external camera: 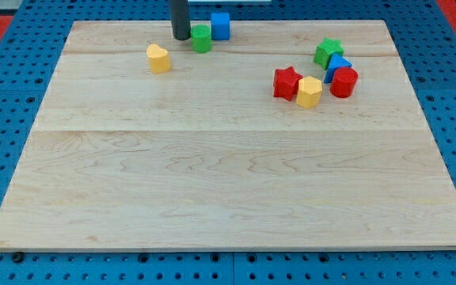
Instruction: Move the yellow heart to the bottom right of the green circle
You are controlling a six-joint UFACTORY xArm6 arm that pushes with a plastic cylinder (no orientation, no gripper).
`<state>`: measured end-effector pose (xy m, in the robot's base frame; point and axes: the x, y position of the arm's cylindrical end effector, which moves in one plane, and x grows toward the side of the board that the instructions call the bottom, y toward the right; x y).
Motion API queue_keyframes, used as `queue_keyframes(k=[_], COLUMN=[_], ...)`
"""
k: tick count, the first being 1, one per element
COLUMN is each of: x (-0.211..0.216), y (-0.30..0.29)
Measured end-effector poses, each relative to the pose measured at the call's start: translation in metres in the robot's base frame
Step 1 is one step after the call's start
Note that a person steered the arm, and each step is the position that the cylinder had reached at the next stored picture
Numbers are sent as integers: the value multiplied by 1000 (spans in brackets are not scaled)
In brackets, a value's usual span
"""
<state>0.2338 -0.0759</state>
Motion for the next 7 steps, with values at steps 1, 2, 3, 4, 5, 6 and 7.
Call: queue_keyframes(k=[1, 2, 3, 4, 5, 6, 7], x=[11, 16, 54, 84, 78, 56, 45], y=[12, 21, 22, -19, -94, -125, -91])
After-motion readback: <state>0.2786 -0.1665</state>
